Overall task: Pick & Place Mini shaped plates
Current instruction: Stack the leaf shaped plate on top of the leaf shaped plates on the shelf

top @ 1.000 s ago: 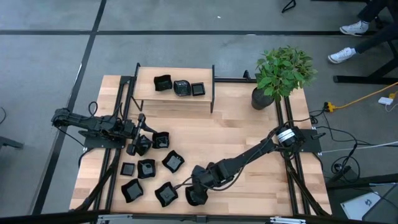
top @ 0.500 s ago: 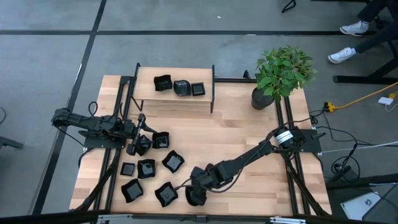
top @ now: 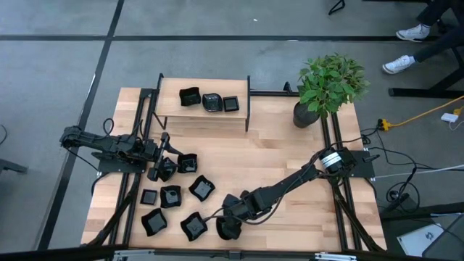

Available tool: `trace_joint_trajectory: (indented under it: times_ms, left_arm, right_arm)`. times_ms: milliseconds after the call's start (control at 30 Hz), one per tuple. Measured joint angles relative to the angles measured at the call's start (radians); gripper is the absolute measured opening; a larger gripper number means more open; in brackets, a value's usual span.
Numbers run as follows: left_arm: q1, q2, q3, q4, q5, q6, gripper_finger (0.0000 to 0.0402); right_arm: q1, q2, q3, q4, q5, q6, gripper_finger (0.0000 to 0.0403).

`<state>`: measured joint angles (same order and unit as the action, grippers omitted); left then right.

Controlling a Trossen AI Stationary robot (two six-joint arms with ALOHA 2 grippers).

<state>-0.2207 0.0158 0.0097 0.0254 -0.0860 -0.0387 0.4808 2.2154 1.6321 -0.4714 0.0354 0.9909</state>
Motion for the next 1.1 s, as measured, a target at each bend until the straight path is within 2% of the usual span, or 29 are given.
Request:
trace_joint_trajectory:
  times_ms: [567, 1100]
  left_arm:
    - [0.0, 0.0, 0.0, 0.0, 0.0, 0.0, 0.0208]
    - [0.0, 0.0, 0.0, 0.0, 0.0, 0.0, 0.0208]
  right_arm:
    - [0.001, 0.002, 0.015, -0.02, -0.009, 0.003, 0.0011]
    - [-0.018, 0.005, 0.203, -0.335, 0.035, -0.006, 0.0008]
